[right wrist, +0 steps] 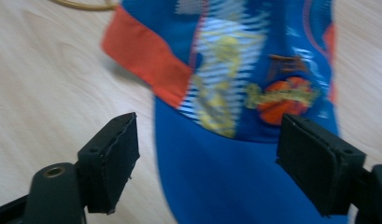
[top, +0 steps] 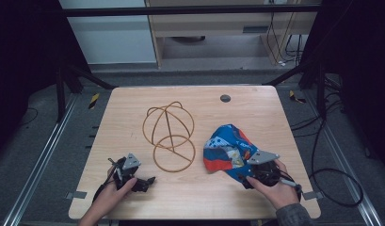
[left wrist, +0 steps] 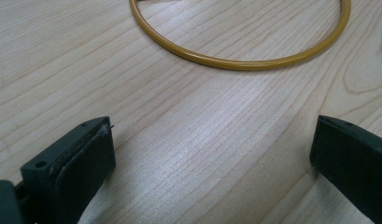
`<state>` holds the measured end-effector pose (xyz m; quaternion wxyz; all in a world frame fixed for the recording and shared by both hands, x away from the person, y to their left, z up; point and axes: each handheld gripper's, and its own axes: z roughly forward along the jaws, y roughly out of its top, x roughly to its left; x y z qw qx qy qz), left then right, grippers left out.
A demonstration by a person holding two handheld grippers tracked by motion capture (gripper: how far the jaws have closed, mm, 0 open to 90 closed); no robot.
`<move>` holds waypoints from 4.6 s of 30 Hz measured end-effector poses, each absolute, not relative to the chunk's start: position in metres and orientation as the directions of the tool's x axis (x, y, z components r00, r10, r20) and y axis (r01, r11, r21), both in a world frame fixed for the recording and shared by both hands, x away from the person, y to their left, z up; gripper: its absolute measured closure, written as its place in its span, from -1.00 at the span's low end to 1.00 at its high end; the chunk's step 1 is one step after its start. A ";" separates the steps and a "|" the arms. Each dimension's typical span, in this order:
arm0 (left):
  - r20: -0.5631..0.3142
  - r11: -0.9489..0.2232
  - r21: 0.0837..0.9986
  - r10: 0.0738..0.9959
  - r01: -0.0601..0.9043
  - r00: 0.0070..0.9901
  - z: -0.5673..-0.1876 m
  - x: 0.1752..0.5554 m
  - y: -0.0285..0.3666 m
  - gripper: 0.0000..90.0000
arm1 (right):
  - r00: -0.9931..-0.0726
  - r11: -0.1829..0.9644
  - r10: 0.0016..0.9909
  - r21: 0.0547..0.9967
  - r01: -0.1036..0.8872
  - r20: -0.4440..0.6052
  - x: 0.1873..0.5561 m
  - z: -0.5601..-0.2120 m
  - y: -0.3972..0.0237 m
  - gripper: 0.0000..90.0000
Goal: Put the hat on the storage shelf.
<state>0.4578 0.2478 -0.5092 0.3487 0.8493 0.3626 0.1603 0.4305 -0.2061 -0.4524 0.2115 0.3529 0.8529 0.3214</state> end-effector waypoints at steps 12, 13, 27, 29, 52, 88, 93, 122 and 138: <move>0.017 -0.493 0.710 0.726 0.503 0.687 -0.509 0.458 0.247 -1.00 | -0.664 0.568 0.744 0.593 0.570 -0.075 0.474 -0.429 -0.210 -0.64; 0.018 -0.493 0.710 0.726 0.503 0.687 -0.509 0.458 0.248 -1.00 | -0.664 0.568 0.744 0.593 0.570 -0.075 0.474 -0.429 -0.210 -0.64; 0.017 -0.493 0.710 0.726 0.503 0.687 -0.509 0.458 0.247 -1.00 | -0.717 0.600 0.697 0.563 0.568 -0.020 0.509 -0.398 -0.199 -0.28; 0.017 -0.493 0.710 0.726 0.503 0.687 -0.509 0.458 0.247 -1.00 | -0.726 0.606 0.688 0.562 0.563 -0.015 0.511 -0.399 -0.191 -0.22; 0.018 -0.494 0.710 0.726 0.503 0.688 -0.509 0.458 0.247 -1.00 | -0.735 0.617 0.677 0.505 0.604 0.052 0.526 -0.415 -0.180 0.99; 0.018 -0.494 0.711 0.724 0.500 0.690 -0.509 0.458 0.247 -1.00 | -0.758 0.564 0.652 0.675 0.475 -0.011 0.505 -0.290 -0.201 1.00; 0.018 -0.494 0.711 0.724 0.501 0.690 -0.509 0.458 0.247 -1.00 | -0.760 0.558 0.649 0.702 0.443 -0.036 0.504 -0.268 -0.201 1.00; 0.018 -0.498 0.709 0.721 0.499 0.693 -0.509 0.458 0.247 -1.00 | -0.789 0.507 0.600 0.825 0.250 -0.130 0.506 -0.188 -0.142 1.00; 0.020 -0.497 0.710 0.722 0.498 0.691 -0.509 0.458 0.247 -1.00 | -0.840 0.569 0.513 0.804 0.176 -0.179 0.536 -0.180 -0.053 1.00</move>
